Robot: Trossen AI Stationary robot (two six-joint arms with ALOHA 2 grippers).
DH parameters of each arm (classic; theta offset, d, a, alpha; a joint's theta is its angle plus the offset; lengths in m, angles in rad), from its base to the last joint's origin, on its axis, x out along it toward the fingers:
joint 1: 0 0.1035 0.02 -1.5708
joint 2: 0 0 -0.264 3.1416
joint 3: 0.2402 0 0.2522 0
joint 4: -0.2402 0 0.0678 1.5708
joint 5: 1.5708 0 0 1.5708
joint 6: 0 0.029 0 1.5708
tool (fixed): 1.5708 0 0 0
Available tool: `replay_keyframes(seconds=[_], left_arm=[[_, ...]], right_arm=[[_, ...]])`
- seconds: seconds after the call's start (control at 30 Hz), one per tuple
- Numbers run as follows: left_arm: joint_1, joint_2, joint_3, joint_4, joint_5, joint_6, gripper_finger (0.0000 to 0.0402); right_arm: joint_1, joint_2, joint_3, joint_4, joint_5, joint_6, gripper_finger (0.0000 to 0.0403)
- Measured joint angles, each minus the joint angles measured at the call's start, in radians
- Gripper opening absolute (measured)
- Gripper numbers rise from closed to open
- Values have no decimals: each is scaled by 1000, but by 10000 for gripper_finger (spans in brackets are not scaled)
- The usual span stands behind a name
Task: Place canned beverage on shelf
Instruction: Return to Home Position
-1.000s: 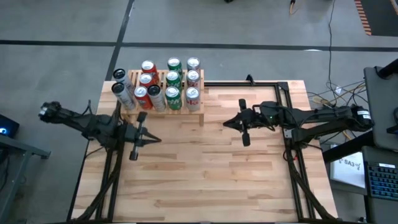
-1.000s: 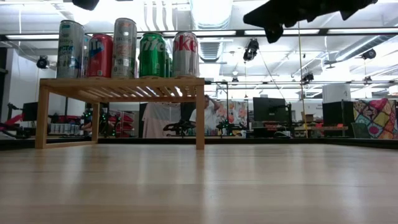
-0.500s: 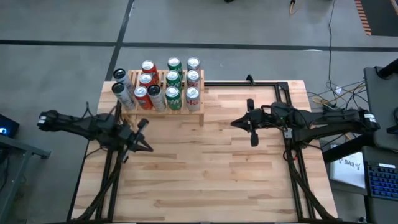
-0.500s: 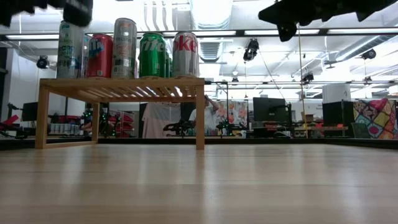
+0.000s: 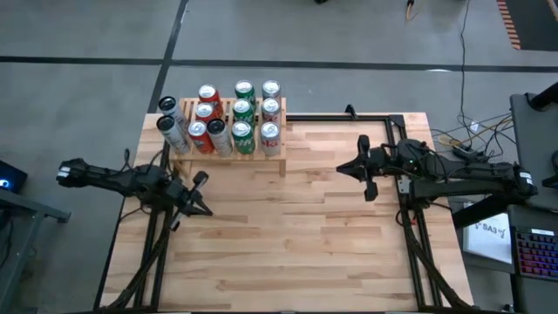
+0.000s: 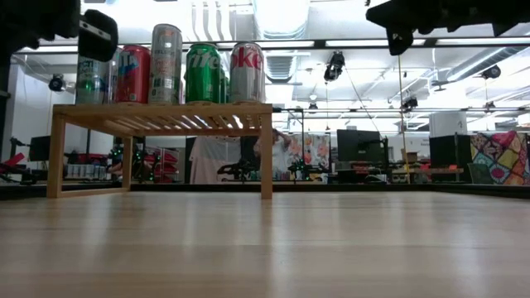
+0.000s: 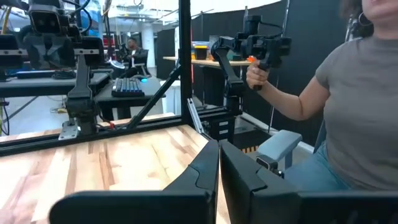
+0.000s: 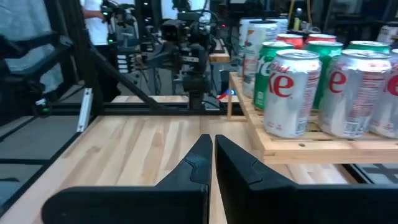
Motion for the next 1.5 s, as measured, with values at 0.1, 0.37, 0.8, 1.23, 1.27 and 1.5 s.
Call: replay_keyframes(seconds=[0.1,0.37,0.8,1.23,1.27,1.5], left_arm=[[0,-80,28,-111,0,-1,0],[0,-303,-17,-193,0,18,0],[1,-331,-113,-160,-63,26,0],[0,-328,-174,-112,-92,15,0],[0,-327,-174,-113,-99,17,0],[0,-326,-174,-174,-144,17,0]], right_arm=[[-22,-36,-22,1,-32,10,9],[-65,-88,-52,-3,-81,12,9],[-125,-116,-125,18,-111,5,9],[-141,-206,-348,227,-122,63,9],[-141,-212,-358,228,-124,62,9],[-141,-218,-440,301,-126,28,9]])
